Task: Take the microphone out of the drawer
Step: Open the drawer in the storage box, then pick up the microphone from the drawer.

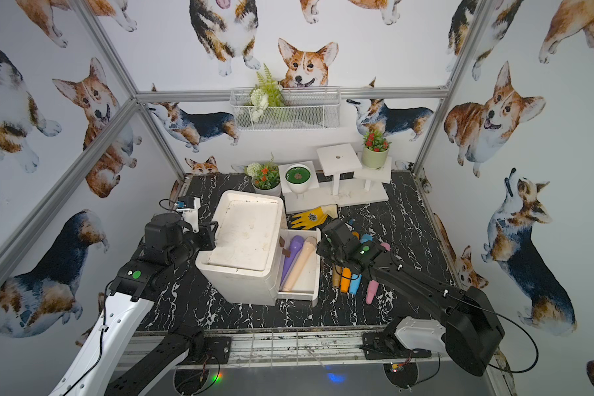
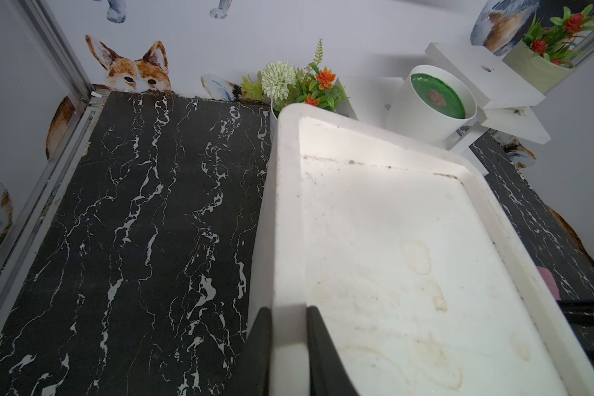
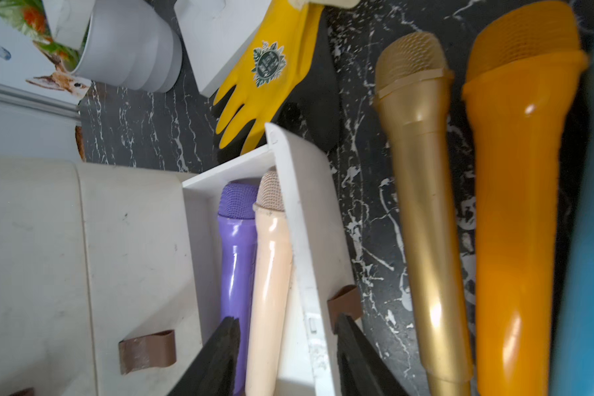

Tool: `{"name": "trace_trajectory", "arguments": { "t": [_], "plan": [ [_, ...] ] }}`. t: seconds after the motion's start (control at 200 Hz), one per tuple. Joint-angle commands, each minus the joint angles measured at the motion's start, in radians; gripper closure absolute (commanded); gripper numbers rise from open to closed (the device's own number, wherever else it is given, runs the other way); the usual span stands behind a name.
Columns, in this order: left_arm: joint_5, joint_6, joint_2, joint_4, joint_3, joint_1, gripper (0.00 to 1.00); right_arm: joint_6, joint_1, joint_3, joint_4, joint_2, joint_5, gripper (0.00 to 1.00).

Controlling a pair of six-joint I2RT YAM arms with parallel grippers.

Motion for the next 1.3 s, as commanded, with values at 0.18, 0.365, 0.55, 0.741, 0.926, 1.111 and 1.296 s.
{"name": "trace_trajectory", "arguments": {
  "t": [0.18,0.365,0.55,0.741,0.926,1.111,1.296],
  "plan": [
    [0.005,-0.02,0.003,-0.148,-0.017,0.002,0.96,0.054,0.111,0.182,-0.096,0.163,0.03,0.51],
    [0.005,-0.022,-0.002,-0.151,-0.02,0.002,0.96,0.09,0.161,0.227,-0.093,0.263,0.054,0.53],
    [0.005,-0.022,-0.009,-0.152,-0.025,0.002,0.96,0.147,0.179,0.165,-0.028,0.308,0.1,0.53],
    [0.005,-0.024,-0.01,-0.151,-0.032,0.002,0.96,0.159,0.183,0.142,-0.016,0.342,0.112,0.53],
    [0.007,-0.024,-0.006,-0.149,-0.029,0.002,0.95,0.161,0.184,0.146,0.001,0.377,0.112,0.53],
    [0.005,-0.019,-0.003,-0.153,-0.022,0.002,0.95,0.164,0.184,0.168,0.01,0.424,0.103,0.52],
    [0.003,-0.013,-0.002,-0.157,-0.019,0.002,0.95,0.171,0.184,0.172,0.023,0.463,0.097,0.52]
  ]
}}
